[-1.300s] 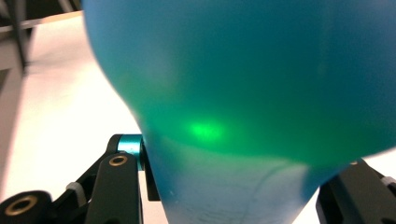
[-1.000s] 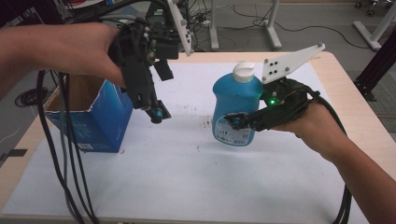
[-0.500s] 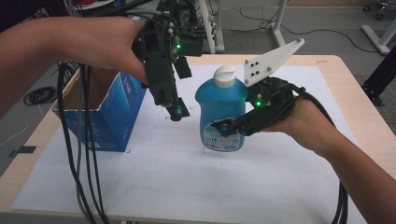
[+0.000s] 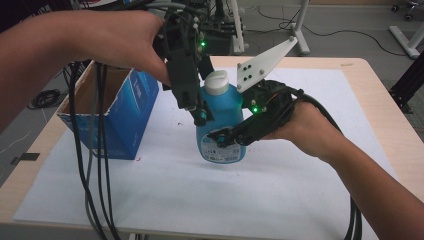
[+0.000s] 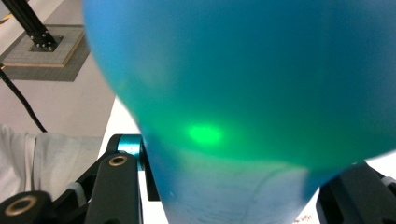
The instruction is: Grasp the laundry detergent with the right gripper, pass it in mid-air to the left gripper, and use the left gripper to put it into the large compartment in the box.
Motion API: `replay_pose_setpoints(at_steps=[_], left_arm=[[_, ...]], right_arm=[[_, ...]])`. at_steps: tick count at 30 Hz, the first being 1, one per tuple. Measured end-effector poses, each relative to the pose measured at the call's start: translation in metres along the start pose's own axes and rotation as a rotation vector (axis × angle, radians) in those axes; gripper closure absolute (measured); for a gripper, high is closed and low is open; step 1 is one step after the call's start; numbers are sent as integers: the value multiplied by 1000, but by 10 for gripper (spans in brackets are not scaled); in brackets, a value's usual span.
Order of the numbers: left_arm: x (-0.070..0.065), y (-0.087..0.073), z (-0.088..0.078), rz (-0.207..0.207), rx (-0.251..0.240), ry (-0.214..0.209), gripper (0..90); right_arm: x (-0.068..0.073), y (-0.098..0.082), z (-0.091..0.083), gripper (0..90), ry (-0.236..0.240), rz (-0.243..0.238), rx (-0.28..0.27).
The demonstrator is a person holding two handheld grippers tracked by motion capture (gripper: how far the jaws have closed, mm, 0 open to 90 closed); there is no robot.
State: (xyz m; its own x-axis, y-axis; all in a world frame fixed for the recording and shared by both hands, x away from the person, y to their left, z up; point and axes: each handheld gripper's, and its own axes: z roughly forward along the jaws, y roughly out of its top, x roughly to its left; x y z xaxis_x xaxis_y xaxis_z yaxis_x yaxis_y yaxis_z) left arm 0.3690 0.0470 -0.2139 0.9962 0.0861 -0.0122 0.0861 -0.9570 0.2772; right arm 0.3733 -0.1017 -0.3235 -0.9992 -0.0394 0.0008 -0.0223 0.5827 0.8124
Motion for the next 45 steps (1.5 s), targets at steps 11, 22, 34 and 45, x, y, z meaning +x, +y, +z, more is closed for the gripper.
replay_pose_setpoints(at_steps=[11, 22, 34, 45], left_arm=[[0, 2, 3, 5, 11, 5, 18], [2, 5, 7, 13, 12, 3, 75], [1, 7, 8, 40, 15, -21, 205], [2, 7, 7, 59, 18, -37, 295]], right_arm=[[0, 6, 5, 460, 9, -4, -3], [0, 7, 3, 460, 6, 1, -11], [0, 8, 3, 460, 11, -3, -11], [0, 8, 4, 460, 12, -1, -18]])
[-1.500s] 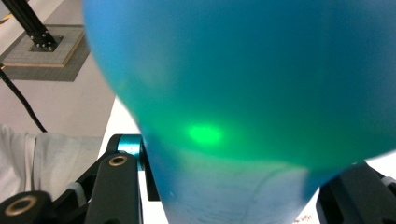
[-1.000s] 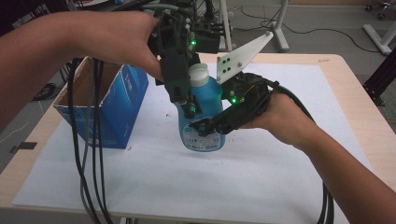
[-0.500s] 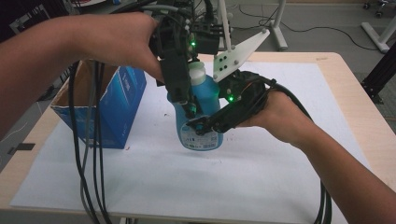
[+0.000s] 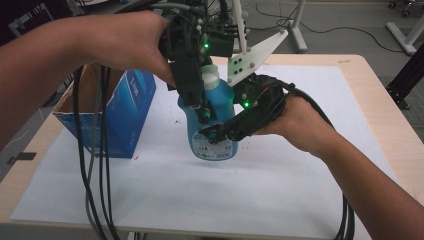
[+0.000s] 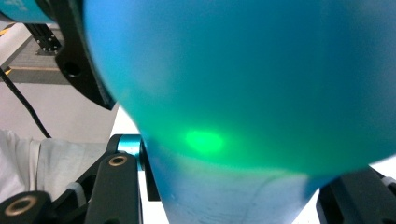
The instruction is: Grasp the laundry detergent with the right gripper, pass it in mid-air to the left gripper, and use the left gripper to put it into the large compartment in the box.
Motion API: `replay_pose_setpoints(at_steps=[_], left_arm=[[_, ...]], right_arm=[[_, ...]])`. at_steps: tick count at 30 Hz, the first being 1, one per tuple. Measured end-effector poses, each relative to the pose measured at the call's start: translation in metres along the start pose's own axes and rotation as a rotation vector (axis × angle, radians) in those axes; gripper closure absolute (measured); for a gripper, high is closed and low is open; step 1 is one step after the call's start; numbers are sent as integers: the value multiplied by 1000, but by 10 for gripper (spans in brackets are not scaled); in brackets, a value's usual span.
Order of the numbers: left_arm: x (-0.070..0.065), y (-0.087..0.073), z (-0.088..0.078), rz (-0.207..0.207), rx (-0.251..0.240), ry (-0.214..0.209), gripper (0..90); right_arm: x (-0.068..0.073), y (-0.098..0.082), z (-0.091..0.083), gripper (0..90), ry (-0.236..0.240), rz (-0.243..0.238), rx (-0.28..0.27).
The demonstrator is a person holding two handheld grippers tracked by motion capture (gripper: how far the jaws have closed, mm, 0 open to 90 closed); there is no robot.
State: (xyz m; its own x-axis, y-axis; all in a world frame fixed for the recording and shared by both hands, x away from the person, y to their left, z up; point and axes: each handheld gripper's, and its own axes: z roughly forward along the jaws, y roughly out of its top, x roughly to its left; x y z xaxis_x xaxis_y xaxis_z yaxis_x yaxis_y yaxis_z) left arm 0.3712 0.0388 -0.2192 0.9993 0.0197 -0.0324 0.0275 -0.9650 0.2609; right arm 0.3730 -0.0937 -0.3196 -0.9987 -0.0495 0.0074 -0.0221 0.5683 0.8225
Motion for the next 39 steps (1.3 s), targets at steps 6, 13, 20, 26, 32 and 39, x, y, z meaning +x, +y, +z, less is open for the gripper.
replay_pose_setpoints(at_steps=[6, 13, 20, 26, 32, 39], left_arm=[[0, -1, 1, 1, -1, -10, 374], [0, -1, 0, 3, -8, -8, 375], [-1, 1, -5, -8, 19, -2, 379], [1, -1, -18, -37, 30, 28, 379], [4, -6, -34, -80, 33, 52, 379], [8, -15, -53, -154, 31, 90, 379]], right_arm=[[0, 0, 1, 460, 3, 0, 3], [0, 0, 0, 460, 6, 4, -2], [-1, 2, -1, 388, 18, 19, -18], [-5, 3, -11, 208, -17, 68, -5], [-6, 4, -29, 107, -108, 88, 50], [-12, 0, -49, 107, -113, 85, 179]])
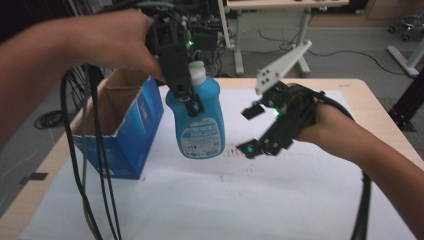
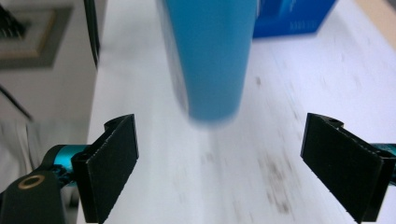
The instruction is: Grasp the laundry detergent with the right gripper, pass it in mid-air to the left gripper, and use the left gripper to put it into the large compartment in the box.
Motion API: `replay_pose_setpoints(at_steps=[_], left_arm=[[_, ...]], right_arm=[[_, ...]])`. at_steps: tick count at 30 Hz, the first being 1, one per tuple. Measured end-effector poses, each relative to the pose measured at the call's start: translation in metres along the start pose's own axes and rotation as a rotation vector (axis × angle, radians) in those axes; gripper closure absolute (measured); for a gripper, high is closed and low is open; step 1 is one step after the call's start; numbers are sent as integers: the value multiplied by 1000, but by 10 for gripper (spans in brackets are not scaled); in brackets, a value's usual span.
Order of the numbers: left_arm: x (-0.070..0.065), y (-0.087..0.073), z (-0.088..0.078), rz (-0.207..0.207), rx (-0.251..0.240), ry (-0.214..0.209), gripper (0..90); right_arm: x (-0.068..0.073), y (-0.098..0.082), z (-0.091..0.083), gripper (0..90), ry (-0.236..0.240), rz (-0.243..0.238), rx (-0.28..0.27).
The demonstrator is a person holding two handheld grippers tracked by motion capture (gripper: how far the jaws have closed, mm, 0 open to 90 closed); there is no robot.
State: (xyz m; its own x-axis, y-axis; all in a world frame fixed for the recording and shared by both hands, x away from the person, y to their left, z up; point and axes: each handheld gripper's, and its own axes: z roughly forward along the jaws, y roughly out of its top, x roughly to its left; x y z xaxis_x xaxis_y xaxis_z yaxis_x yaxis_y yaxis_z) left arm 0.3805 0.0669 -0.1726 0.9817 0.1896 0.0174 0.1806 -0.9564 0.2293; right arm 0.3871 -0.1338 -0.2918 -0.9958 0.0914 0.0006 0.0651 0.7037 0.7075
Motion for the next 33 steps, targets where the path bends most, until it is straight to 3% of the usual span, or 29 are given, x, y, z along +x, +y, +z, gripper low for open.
replay_pose_setpoints(at_steps=[2, 5, 8, 14, 17, 24, 33], left_arm=[[3, -3, -5, -22, -2, 6, 379], [9, -7, -14, -48, -3, 9, 378], [15, -13, -24, -84, -11, 27, 378], [25, -27, -42, -172, -7, 42, 379], [30, -35, -51, -224, -6, 52, 378], [35, -54, -68, -292, 4, 70, 379], [36, -81, -99, -367, -29, 96, 378]], right_arm=[[-3, -5, -5, 106, -13, 13, 61], [-8, -12, -15, 105, 4, 38, 117], [-12, -16, -25, 8, -36, 62, 178], [-17, -29, -44, 9, -84, 63, 244], [-17, -35, -52, 9, -72, 73, 282], [-18, -51, -64, 9, -115, 93, 292], [-20, -59, -69, 9, -132, 108, 283]])
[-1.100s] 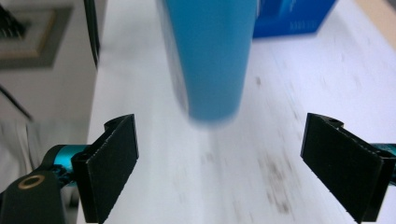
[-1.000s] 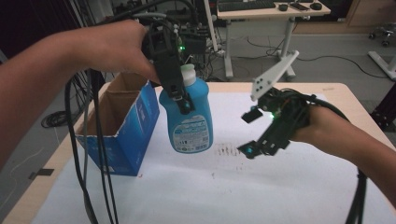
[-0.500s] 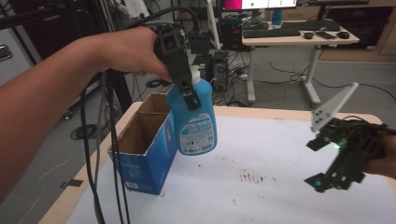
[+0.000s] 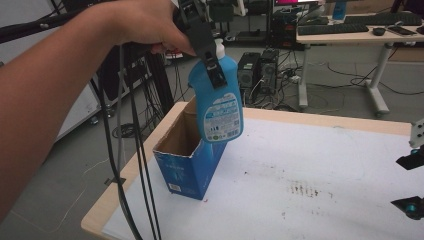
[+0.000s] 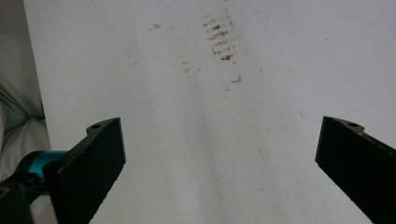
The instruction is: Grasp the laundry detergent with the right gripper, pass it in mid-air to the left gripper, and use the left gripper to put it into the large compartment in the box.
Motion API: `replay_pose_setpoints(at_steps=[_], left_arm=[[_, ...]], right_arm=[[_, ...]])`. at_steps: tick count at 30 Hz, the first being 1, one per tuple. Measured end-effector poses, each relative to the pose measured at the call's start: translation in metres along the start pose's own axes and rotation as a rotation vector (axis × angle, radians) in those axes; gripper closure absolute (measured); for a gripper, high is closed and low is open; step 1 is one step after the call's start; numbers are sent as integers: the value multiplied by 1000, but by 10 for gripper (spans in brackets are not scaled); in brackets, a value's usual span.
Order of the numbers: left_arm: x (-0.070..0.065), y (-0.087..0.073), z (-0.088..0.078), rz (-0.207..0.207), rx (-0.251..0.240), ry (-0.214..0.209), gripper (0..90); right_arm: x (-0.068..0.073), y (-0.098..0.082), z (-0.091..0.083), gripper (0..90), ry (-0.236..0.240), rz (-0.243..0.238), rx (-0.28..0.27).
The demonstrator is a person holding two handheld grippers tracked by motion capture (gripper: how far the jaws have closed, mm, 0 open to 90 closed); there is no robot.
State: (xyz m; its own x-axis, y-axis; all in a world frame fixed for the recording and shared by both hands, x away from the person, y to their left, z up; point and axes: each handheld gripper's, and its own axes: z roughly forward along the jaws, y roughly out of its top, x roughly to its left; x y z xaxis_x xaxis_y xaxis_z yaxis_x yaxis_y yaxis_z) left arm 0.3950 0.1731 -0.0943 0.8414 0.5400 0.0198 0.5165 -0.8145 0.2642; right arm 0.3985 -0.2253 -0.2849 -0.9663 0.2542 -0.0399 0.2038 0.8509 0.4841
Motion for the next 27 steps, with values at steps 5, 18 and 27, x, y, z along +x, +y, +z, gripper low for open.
replay_pose_setpoints(at_steps=[5, 18, 27], left_arm=[[9, -16, -12, -29, -17, 10, 379], [31, -55, -11, -105, 5, 62, 379], [41, -72, 13, -109, 16, 88, 378]], right_arm=[[-2, -3, 0, 10, 10, 36, 9], [-6, -15, -9, 10, -11, 72, 40], [-6, -18, -10, 10, -19, 78, 47]])
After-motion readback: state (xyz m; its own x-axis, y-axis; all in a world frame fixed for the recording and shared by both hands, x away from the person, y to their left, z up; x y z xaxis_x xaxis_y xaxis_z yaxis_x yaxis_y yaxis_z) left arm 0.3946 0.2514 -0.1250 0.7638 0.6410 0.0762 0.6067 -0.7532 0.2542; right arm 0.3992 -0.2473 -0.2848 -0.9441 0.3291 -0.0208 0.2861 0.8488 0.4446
